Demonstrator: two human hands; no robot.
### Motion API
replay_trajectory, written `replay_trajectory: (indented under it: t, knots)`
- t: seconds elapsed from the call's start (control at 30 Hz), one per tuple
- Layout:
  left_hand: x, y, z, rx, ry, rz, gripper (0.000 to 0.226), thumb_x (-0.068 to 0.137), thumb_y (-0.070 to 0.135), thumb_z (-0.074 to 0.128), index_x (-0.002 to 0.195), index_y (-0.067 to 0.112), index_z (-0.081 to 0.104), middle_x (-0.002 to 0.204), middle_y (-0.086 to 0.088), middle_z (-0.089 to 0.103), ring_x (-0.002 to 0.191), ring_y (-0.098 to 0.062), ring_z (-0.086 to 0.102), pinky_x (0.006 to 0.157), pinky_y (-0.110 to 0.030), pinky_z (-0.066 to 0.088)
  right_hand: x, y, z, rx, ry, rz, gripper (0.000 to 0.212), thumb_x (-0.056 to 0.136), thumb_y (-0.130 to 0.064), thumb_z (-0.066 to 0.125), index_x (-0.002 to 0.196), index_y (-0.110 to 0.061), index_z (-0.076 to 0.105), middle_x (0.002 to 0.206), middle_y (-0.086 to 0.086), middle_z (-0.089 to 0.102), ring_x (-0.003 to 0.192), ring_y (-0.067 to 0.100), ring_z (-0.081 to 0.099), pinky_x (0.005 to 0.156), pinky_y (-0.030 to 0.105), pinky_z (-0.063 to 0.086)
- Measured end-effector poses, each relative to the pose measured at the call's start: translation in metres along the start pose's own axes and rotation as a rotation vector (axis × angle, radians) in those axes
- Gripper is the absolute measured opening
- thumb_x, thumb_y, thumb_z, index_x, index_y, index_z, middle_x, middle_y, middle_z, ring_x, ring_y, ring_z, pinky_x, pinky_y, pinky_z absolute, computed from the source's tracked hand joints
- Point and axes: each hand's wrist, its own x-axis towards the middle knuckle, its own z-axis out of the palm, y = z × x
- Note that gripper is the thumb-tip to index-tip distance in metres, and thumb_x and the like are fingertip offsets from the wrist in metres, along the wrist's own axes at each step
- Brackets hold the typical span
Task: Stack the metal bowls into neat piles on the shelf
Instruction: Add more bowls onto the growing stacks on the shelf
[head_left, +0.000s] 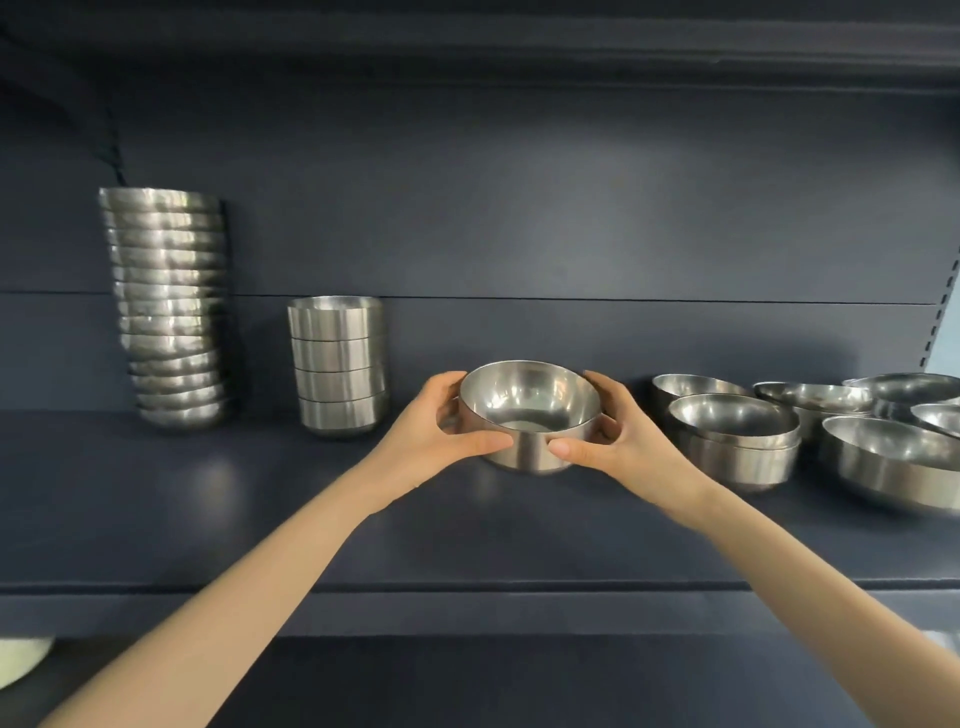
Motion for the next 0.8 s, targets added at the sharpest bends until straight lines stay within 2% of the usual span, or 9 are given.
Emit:
replay_trajectory:
  t: [0.1, 0.2, 0.27, 0.33, 0.4, 0.53, 0.6, 0.7, 0.8]
  knots:
    - [-0.005, -0.002, -0.029, -0.031, 0.015, 0.026, 0.081, 0.058, 0.040, 0.089, 0.128, 0.033, 0.047, 0.127, 0.017, 0.058, 0.115, 0.007, 0.054, 0.094, -0.017, 0.047, 0.010, -0.012, 0.027, 0.029, 0.006, -0.014, 0.093, 0.058, -0.036, 0.079, 0.138, -0.028, 0.031, 0.129, -0.019, 0.051, 0.116, -0.002, 0.053, 0.084, 0.011, 0.049]
    - [-0.009, -0.002, -0.059, -0.039, 0.037, 0.057, 0.060, 0.070, 0.028, 0.080, 0.119, 0.043, 0.048, 0.129, 0.015, 0.055, 0.107, 0.017, 0.052, 0.082, -0.006, 0.045, 0.020, -0.024, 0.055, 0.055, 0.019, -0.025, 0.087, 0.059, -0.036, 0.079, 0.135, -0.030, 0.035, 0.130, -0.016, 0.053, 0.115, -0.002, 0.055, 0.083, 0.012, 0.050]
    - [-0.012, -0.005, -0.079, -0.025, 0.055, 0.066, 0.057, 0.071, 0.033, 0.081, 0.115, 0.049, 0.048, 0.130, 0.017, 0.052, 0.107, 0.022, 0.048, 0.088, -0.008, 0.045, 0.027, -0.033, 0.075, 0.074, 0.023, -0.045, 0.083, 0.060, -0.037, 0.077, 0.132, -0.031, 0.037, 0.128, -0.017, 0.054, 0.112, -0.006, 0.056, 0.082, 0.011, 0.049]
    - [-0.014, -0.010, -0.100, -0.015, 0.067, 0.065, 0.082, 0.061, 0.051, 0.085, 0.132, 0.044, 0.045, 0.135, 0.019, 0.049, 0.121, 0.014, 0.044, 0.097, -0.016, 0.044, 0.032, -0.041, 0.095, 0.102, 0.038, -0.060, 0.084, 0.061, -0.036, 0.077, 0.134, -0.029, 0.037, 0.129, -0.017, 0.054, 0.110, -0.007, 0.057, 0.083, 0.011, 0.050]
    - [-0.018, -0.014, -0.119, -0.026, 0.077, 0.069, 0.098, 0.058, 0.053, 0.083, 0.143, 0.035, 0.037, 0.136, 0.020, 0.049, 0.127, 0.007, 0.042, 0.090, -0.009, 0.043, 0.038, -0.046, 0.115, 0.114, 0.059, -0.072, 0.089, 0.061, -0.037, 0.077, 0.140, -0.026, 0.036, 0.132, -0.014, 0.054, 0.114, -0.002, 0.057, 0.089, 0.015, 0.051]
    - [-0.025, -0.019, -0.151, -0.068, 0.096, 0.115, 0.063, 0.061, 0.040, 0.075, 0.117, 0.042, 0.046, 0.120, 0.027, 0.053, 0.107, 0.023, 0.048, 0.084, -0.005, 0.041, 0.047, -0.057, 0.151, 0.117, 0.093, -0.104, 0.089, 0.063, -0.034, 0.076, 0.141, -0.024, 0.034, 0.130, -0.015, 0.054, 0.116, -0.001, 0.056, 0.094, 0.017, 0.049]
    - [-0.026, -0.019, -0.164, -0.085, 0.096, 0.139, 0.057, 0.061, 0.038, 0.074, 0.110, 0.043, 0.046, 0.117, 0.027, 0.054, 0.101, 0.025, 0.049, 0.080, -0.002, 0.041, 0.053, -0.063, 0.165, 0.117, 0.113, -0.113, 0.087, 0.064, -0.033, 0.078, 0.139, -0.026, 0.035, 0.130, -0.016, 0.054, 0.114, -0.005, 0.055, 0.095, 0.019, 0.049]
    - [-0.021, -0.018, -0.181, -0.100, 0.094, 0.178, 0.058, 0.063, 0.039, 0.074, 0.115, 0.045, 0.047, 0.118, 0.026, 0.057, 0.107, 0.019, 0.052, 0.086, -0.006, 0.043, 0.063, -0.070, 0.179, 0.122, 0.148, -0.122, 0.091, 0.066, -0.033, 0.086, 0.140, -0.027, 0.035, 0.131, -0.014, 0.056, 0.115, -0.001, 0.057, 0.096, 0.024, 0.049]
    - [-0.010, -0.016, -0.197, -0.094, 0.077, 0.215, 0.077, 0.065, 0.047, 0.082, 0.132, 0.036, 0.045, 0.130, 0.021, 0.054, 0.119, 0.011, 0.049, 0.097, -0.017, 0.043, 0.074, -0.081, 0.185, 0.125, 0.187, -0.145, 0.090, 0.067, -0.032, 0.085, 0.142, -0.024, 0.036, 0.131, -0.012, 0.057, 0.115, 0.000, 0.058, 0.090, 0.018, 0.050]
